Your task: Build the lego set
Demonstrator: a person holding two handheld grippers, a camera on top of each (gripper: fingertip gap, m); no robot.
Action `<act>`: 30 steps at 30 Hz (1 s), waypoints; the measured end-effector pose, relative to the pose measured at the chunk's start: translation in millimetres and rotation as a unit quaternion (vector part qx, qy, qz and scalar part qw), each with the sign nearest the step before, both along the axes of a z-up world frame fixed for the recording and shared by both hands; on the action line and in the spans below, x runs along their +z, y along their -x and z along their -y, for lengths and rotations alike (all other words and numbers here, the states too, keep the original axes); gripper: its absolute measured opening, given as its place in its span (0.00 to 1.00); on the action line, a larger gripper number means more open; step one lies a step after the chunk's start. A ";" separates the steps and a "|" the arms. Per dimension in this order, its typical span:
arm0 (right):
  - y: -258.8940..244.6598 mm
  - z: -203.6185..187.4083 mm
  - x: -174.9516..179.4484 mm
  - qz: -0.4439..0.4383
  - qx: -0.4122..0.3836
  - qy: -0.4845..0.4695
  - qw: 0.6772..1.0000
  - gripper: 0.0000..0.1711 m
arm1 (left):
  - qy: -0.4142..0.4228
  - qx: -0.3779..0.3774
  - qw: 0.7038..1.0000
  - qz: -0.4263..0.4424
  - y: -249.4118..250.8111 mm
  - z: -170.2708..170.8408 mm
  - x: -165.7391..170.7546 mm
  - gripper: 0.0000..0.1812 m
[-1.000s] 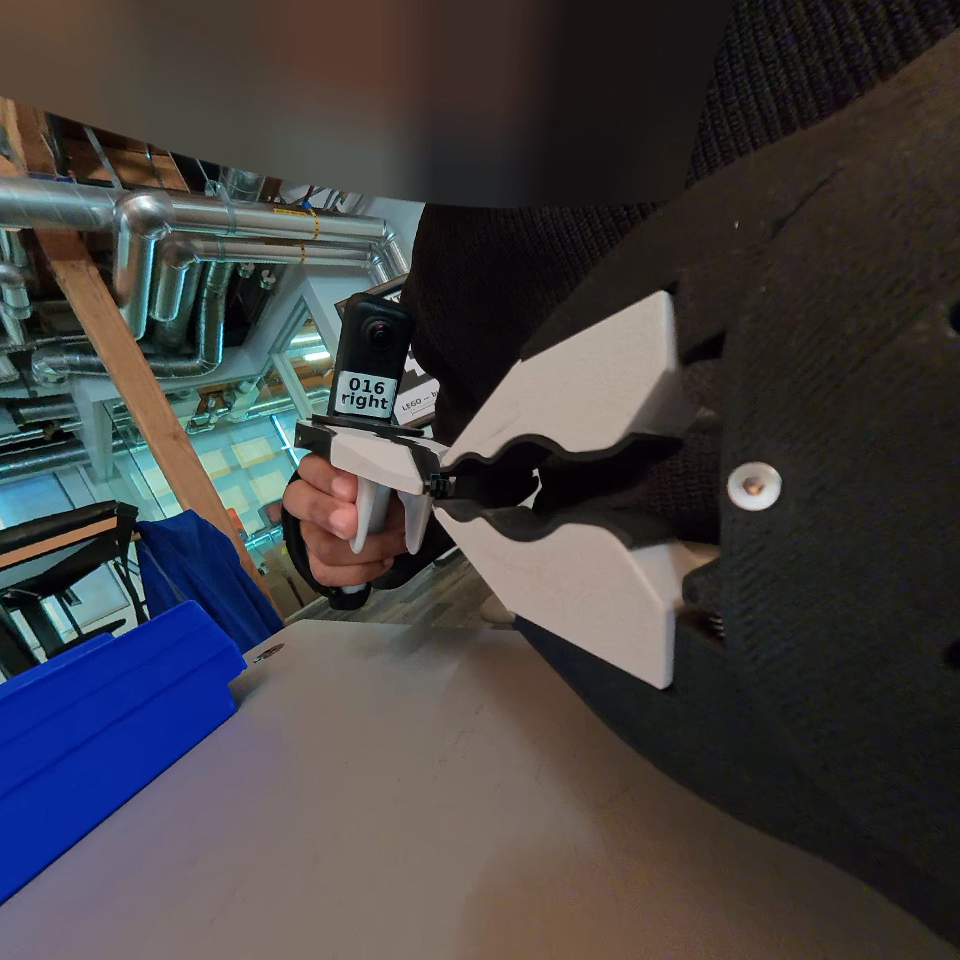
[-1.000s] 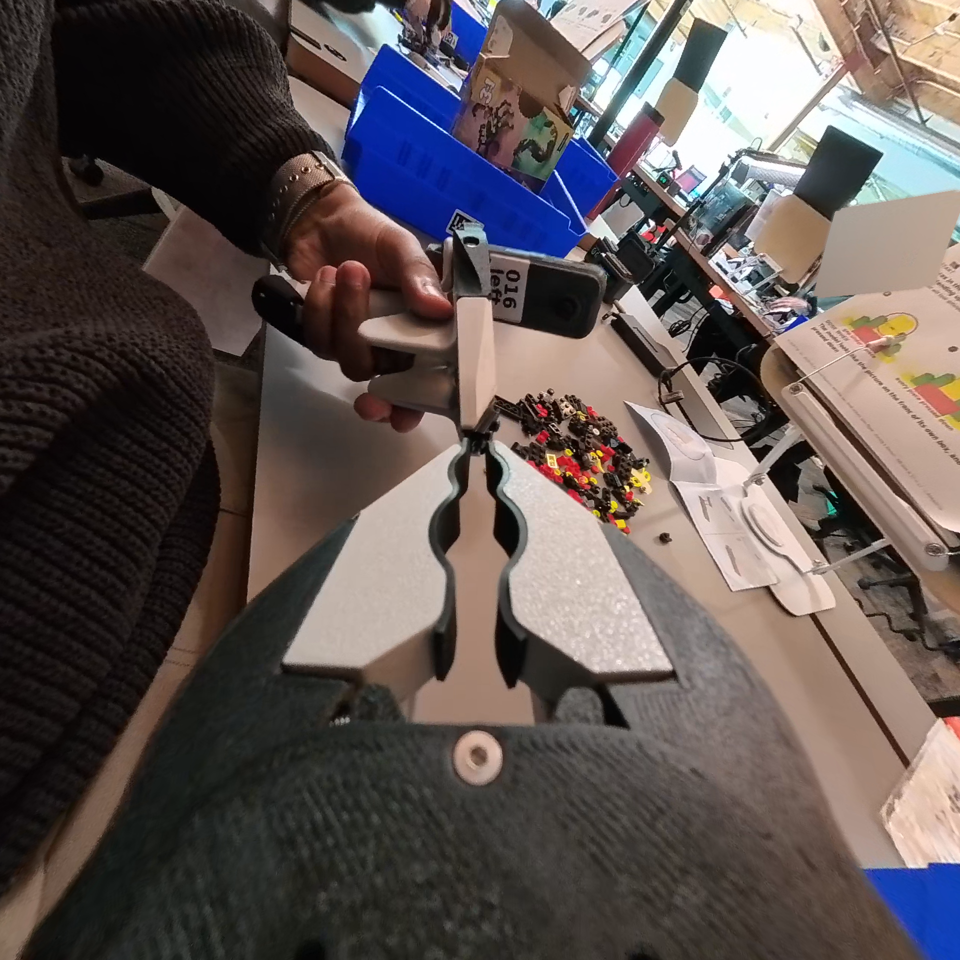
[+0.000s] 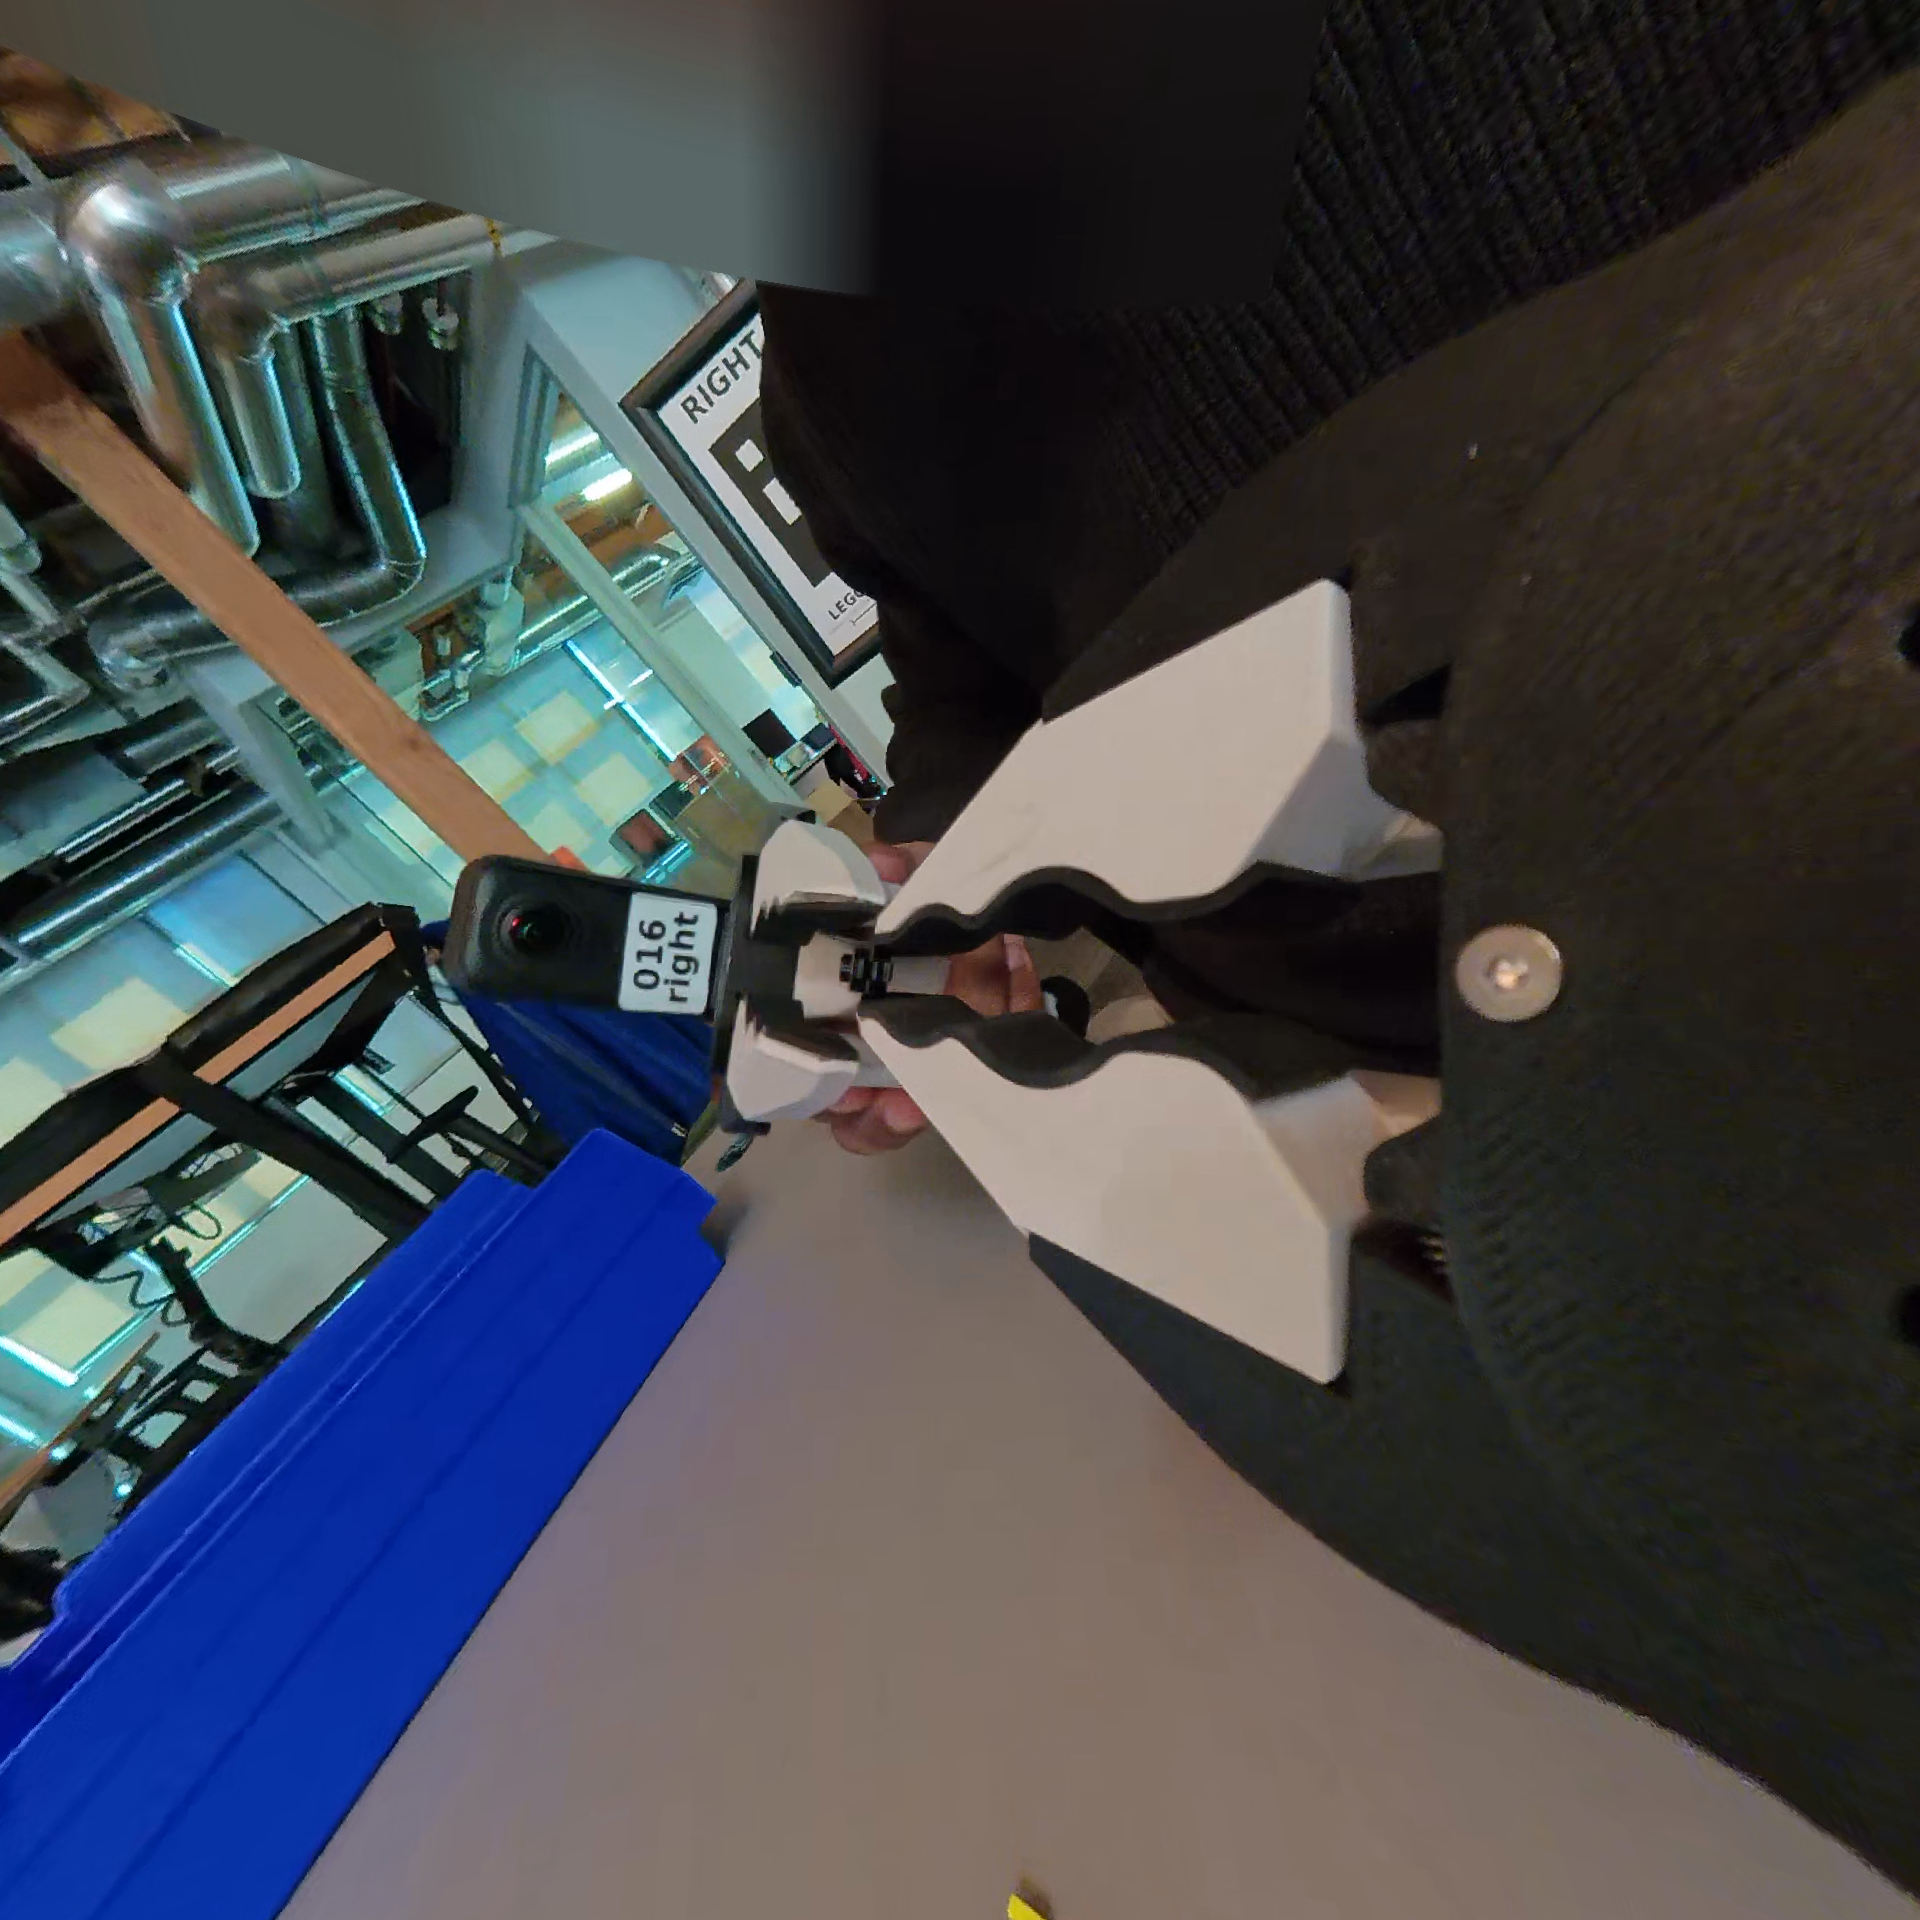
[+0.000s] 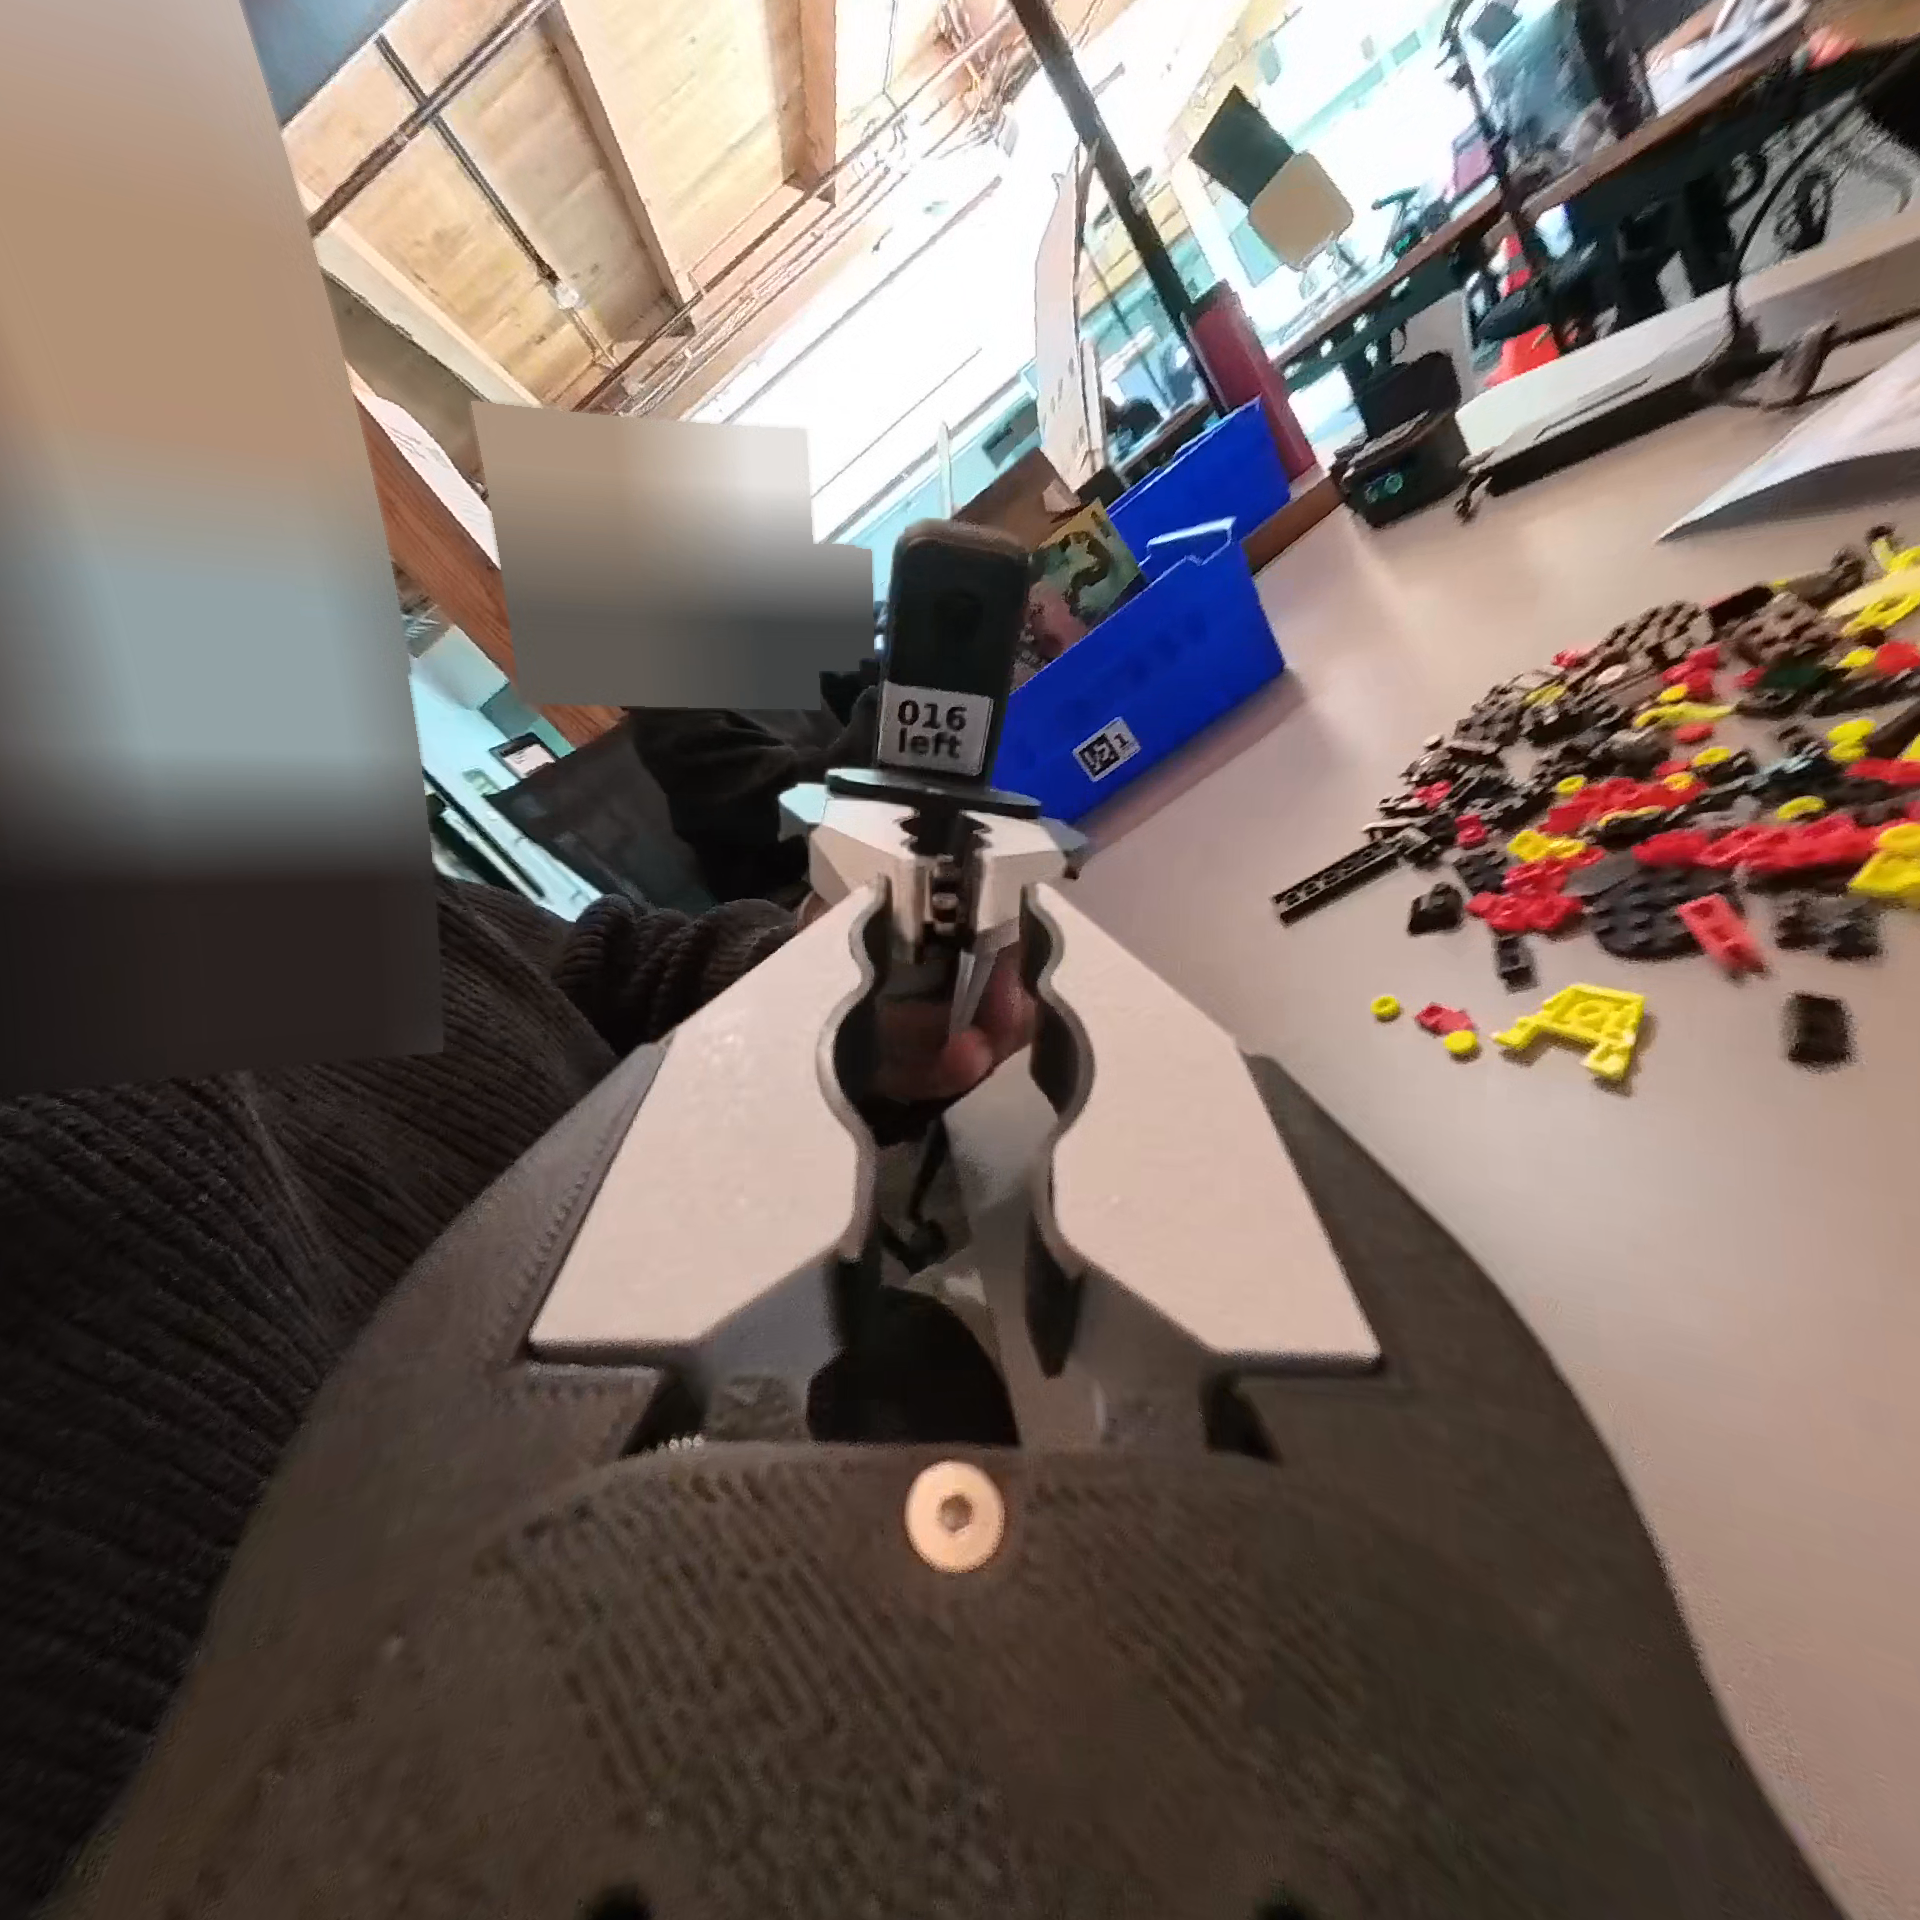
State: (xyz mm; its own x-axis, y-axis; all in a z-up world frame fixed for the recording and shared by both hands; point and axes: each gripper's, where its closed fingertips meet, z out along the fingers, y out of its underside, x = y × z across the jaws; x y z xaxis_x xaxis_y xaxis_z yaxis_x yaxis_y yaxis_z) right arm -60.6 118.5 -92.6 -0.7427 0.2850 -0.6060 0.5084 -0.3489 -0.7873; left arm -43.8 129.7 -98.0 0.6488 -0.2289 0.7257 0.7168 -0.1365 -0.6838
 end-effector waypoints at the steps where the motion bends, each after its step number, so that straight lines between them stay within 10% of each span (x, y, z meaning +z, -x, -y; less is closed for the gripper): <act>1: -1.5 1.7 -0.4 0.005 0.009 0.006 1.000 0.11 | 0.002 0.002 1.000 -0.001 0.0 -0.6 -0.6 0.03; 30: 2.9 -1.2 4.8 0.000 -0.021 0.008 1.000 0.03 | -0.007 0.014 0.998 0.061 0.2 -5.7 1.7 0.03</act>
State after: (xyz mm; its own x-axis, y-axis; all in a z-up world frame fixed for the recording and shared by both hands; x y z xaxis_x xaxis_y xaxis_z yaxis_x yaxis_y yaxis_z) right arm -63.4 119.6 -87.7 -0.7298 0.3057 -0.6115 0.4939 -0.3828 -0.7807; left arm -43.9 135.4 -96.3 0.5618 -0.2224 0.7968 0.7985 -0.1061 -0.5926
